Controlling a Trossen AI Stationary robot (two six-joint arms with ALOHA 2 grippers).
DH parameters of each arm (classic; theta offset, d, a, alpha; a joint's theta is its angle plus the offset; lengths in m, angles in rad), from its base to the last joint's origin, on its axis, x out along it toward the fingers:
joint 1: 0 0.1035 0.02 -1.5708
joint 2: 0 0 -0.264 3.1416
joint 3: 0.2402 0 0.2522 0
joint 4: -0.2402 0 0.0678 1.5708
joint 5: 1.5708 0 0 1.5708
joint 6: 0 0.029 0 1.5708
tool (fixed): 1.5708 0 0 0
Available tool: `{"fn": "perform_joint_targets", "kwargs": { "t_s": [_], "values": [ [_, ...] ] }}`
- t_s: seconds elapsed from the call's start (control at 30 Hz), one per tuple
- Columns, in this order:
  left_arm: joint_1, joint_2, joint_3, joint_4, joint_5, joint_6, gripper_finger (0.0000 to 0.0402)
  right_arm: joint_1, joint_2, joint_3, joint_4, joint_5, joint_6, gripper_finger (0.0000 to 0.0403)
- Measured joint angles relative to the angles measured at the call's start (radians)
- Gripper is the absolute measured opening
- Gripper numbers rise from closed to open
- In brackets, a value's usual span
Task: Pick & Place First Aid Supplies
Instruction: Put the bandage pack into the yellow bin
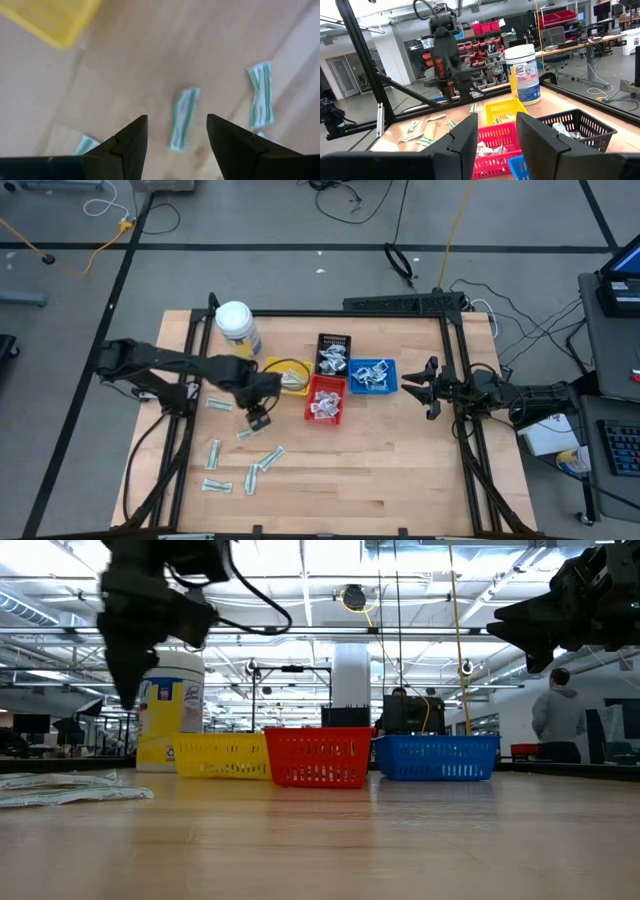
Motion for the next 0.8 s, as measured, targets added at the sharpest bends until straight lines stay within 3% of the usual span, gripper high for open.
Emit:
{"fn": "perform_joint_targets", "kwargs": {
  "t_s": [0.37,0.8],
  "values": [
    [-0.106,-0.044,-0.033,0.006,0.0,-0.07,0.0214,0.0,0.0,0.0,0.0,0.0,0.0,0.013],
    [-0.204,0.011,-0.167,0.173,-0.006,-0.148,0.0214,0.0,0.0,0.0,0.0,0.0,0.0,0.013]
  ]
}}
